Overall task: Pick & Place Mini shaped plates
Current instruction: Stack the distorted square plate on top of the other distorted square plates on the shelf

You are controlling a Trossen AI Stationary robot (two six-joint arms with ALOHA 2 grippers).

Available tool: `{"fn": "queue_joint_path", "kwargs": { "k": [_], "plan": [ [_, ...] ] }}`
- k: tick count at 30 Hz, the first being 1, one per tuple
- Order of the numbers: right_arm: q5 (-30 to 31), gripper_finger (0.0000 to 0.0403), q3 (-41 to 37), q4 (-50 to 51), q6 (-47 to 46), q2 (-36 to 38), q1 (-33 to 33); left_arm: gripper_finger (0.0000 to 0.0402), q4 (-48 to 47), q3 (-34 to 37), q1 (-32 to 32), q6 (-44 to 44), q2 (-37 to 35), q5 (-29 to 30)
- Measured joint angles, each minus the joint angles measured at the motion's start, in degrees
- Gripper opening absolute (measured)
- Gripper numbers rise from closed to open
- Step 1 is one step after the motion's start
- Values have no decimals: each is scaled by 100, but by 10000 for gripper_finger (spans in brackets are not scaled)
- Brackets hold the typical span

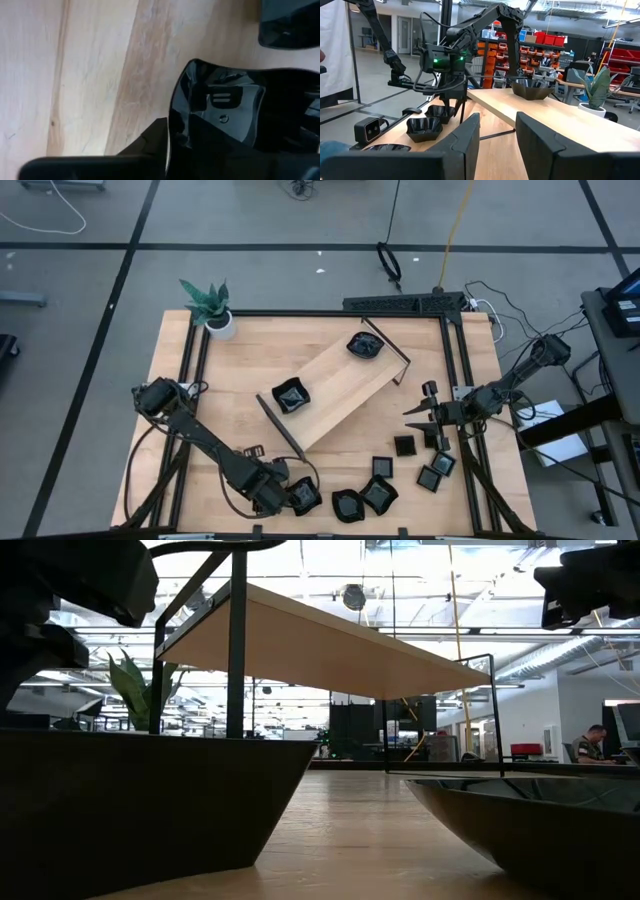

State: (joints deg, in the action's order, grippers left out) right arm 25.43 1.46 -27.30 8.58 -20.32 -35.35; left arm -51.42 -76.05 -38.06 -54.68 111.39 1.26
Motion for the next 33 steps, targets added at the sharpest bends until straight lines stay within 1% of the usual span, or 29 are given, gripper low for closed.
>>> {"fn": "queue_joint_path", "kwargs": {
  "k": [7, 9, 11, 15, 18, 23, 27, 30, 33],
  "plan": [
    [-1, 114, 0, 43, 0, 0, 2, 11, 11, -7, 17, 214, -14, -348],
    [0, 114, -1, 44, 0, 0, 1, 5, -11, -7, 17, 210, -53, -358],
    [0, 114, 1, 43, 0, 0, 1, 8, -66, -7, 16, 108, -123, -351],
    [0, 114, 1, 45, 0, 0, 0, 4, -293, -3, 17, -188, -447, -239],
    [0, 114, 1, 56, 0, 0, 0, 6, -295, -2, 16, -452, -869, 89],
    [0, 112, 1, 56, 0, 0, 2, 4, -220, -2, -9, -861, -1821, 1042],
    [0, 112, -1, 57, 0, 0, 1, 8, -126, -2, -11, -1557, -2693, 1619],
    [0, 112, 1, 58, 0, 0, 2, 4, -81, -2, 15, -1629, -3289, 2058],
    [0, 111, 1, 56, 0, 0, 2, 5, -206, -2, 207, -1571, -3833, 2291]
  ]
}}
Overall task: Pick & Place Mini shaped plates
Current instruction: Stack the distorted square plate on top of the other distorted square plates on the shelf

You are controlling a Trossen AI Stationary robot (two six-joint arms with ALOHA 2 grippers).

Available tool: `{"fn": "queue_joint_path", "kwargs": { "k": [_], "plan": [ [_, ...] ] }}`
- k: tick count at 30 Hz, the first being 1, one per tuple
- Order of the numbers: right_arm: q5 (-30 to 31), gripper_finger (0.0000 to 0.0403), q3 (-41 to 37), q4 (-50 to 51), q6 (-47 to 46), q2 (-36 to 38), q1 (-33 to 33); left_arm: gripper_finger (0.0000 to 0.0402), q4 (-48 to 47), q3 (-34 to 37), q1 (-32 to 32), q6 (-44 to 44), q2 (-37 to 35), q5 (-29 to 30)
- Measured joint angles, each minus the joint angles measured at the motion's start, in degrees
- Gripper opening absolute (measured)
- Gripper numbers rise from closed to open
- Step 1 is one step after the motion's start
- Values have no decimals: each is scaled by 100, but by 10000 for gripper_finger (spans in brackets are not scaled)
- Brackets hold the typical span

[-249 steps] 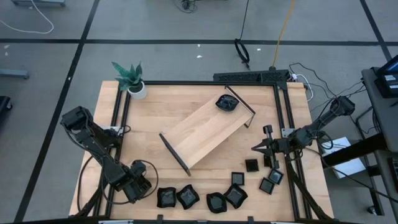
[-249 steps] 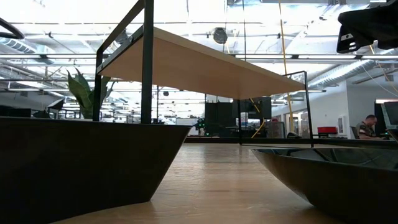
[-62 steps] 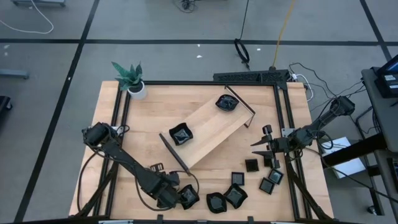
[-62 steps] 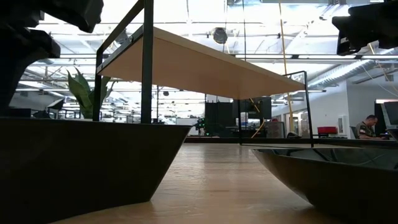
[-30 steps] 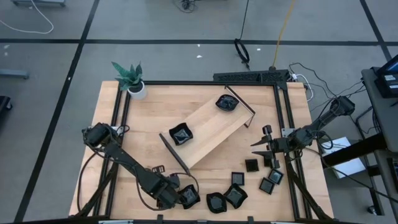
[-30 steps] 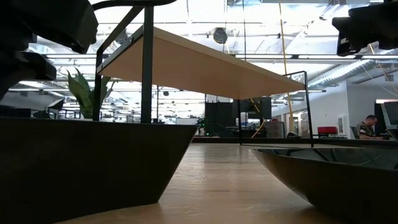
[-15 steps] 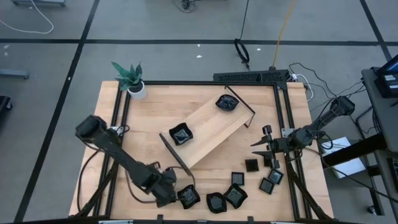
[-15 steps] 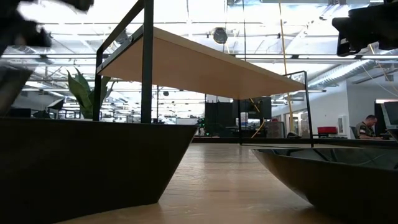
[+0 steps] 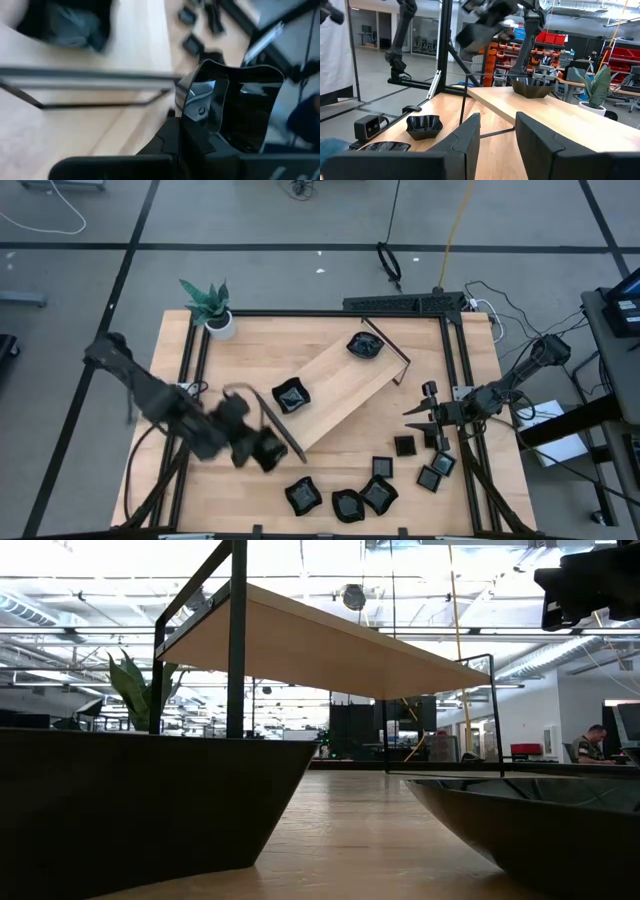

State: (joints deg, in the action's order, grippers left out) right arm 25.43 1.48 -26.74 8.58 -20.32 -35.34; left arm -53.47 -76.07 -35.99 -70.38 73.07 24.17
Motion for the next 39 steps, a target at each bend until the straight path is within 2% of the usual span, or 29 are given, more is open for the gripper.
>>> {"fn": "queue_joint_path", "kwargs": {
  "k": [3, 6, 9, 15, 18, 21, 24, 30, 39],
  "plan": [
    [0, 110, 0, 2, 2, 0, -1, 4, -145, 0, 379, 260, -451, -30],
    [2, 110, 0, 0, 29, 2, 0, 4, -132, -51, 926, 872, -750, -416],
    [2, 111, -2, -2, 50, 0, 0, 3, -72, -427, 1483, 1729, -795, -796],
    [2, 110, -2, -2, 66, 1, -1, 2, -239, -1819, 2212, 3482, -320, -1070],
    [2, 111, -2, 0, 65, 2, 1, 2, -590, -2466, 2455, 4177, -7, -798],
    [2, 110, -2, 2, 64, 1, 0, 2, -922, -2813, 2758, 4611, 328, -515],
    [2, 110, 0, 7, 63, 0, -1, 1, -1401, -2855, 3103, 4672, 686, -628],
    [2, 111, 0, 41, 20, 2, 1, 1, -2752, -2855, 3672, 4307, 1555, -1570],
    [2, 111, -1, 43, 4, 1, -2, 2, -2907, -2852, 3932, 4738, 2495, -2088]
  ]
}}
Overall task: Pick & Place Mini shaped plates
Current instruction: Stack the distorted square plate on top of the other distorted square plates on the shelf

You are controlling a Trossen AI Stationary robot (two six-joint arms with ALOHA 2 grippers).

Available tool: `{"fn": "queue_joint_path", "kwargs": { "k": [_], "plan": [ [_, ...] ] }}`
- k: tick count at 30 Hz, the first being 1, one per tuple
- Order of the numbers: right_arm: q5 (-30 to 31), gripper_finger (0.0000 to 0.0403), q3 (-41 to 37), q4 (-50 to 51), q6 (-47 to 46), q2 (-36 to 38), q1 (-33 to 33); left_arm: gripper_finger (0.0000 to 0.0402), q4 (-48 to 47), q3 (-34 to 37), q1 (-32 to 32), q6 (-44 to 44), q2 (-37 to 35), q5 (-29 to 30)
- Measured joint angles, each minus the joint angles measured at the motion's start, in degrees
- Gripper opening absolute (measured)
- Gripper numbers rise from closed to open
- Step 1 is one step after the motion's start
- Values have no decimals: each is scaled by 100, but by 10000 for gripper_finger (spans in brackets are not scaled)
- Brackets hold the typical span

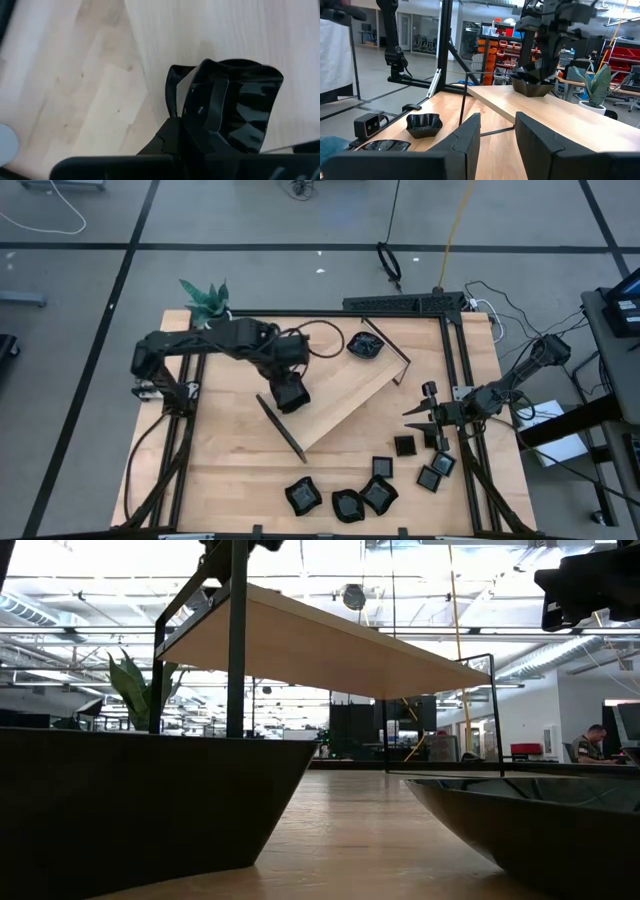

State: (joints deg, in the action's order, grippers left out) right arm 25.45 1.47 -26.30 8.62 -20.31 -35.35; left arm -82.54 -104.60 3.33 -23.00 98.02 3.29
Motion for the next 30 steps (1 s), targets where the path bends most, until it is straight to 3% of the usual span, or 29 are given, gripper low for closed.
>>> {"fn": "queue_joint_path", "kwargs": {
  "k": [15, 27, 30],
  "plan": [
    [0, 111, -1, 4, -2, -1, 0, 10, -18, 0, 94, -302, 114, -238],
    [0, 112, 1, 4, -2, -1, 2, 101, -202, 0, 60, -237, 44, -193],
    [0, 112, 1, 4, -2, -1, 2, 121, -178, 0, -10, -17, -70, -551]
  ]
}}
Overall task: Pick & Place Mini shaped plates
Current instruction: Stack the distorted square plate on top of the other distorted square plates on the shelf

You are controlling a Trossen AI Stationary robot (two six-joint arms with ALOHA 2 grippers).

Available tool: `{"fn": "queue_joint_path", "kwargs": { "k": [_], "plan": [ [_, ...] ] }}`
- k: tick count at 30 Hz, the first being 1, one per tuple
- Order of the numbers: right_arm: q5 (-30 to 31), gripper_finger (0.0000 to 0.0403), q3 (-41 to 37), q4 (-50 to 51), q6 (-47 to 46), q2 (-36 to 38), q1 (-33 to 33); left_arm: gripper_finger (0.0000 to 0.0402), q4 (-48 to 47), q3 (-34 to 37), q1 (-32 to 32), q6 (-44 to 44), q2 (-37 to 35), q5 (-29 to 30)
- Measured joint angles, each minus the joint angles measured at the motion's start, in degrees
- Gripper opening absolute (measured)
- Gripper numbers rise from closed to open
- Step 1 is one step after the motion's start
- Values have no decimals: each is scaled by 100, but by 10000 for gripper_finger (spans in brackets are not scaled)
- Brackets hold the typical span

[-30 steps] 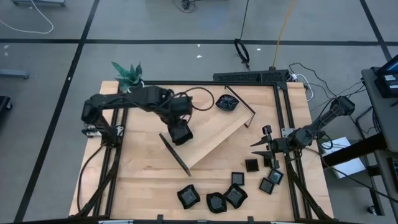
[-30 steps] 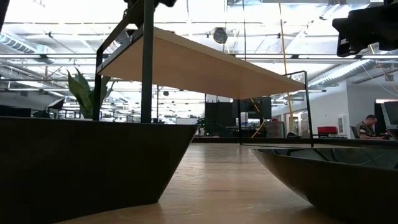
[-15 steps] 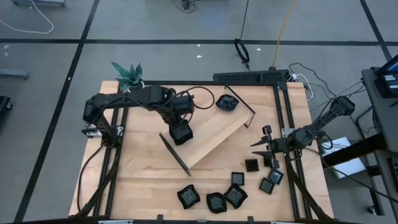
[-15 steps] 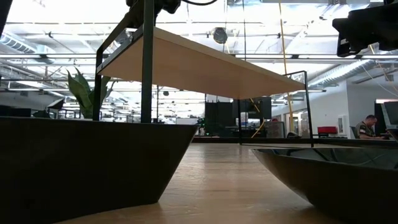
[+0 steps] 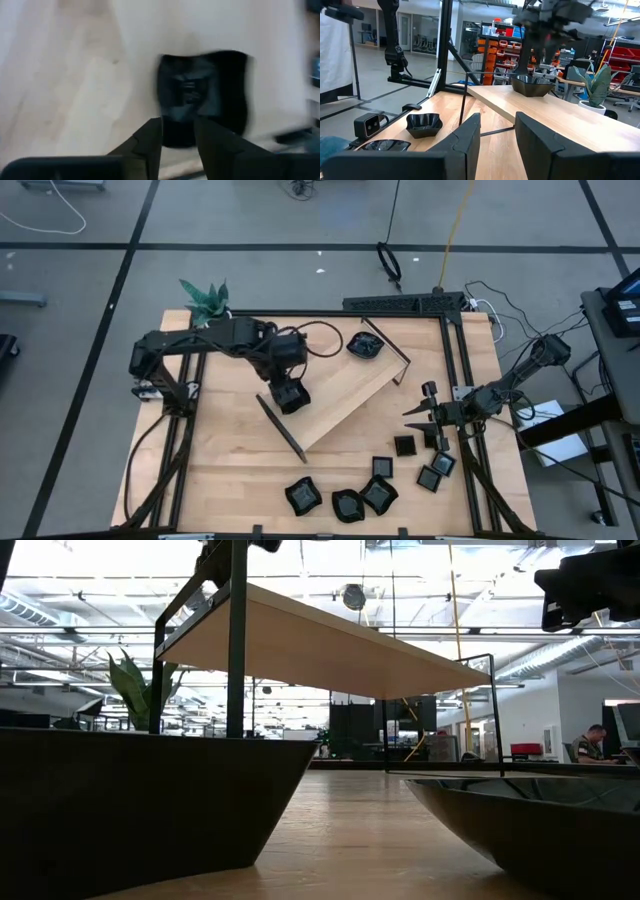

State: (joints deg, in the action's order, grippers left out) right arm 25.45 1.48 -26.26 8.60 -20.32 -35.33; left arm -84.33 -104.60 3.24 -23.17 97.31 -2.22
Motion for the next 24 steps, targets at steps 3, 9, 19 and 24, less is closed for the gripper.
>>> {"fn": "queue_joint_path", "kwargs": {
  "k": [3, 9, 19, 24],
  "plan": [
    [0, 112, 0, 0, 0, 0, -2, 133, 73, 0, -155, -189, -233, -393],
    [0, 112, 0, 88, -49, 0, -1, 138, 224, 0, -996, -634, -509, -296],
    [0, 112, 0, 122, -109, 2, 0, 138, 1673, 0, -2963, -1492, -121, 598],
    [0, 112, 0, 79, -102, 0, -2, 138, 2732, -7, -3661, -1596, 612, 741]
  ]
}}
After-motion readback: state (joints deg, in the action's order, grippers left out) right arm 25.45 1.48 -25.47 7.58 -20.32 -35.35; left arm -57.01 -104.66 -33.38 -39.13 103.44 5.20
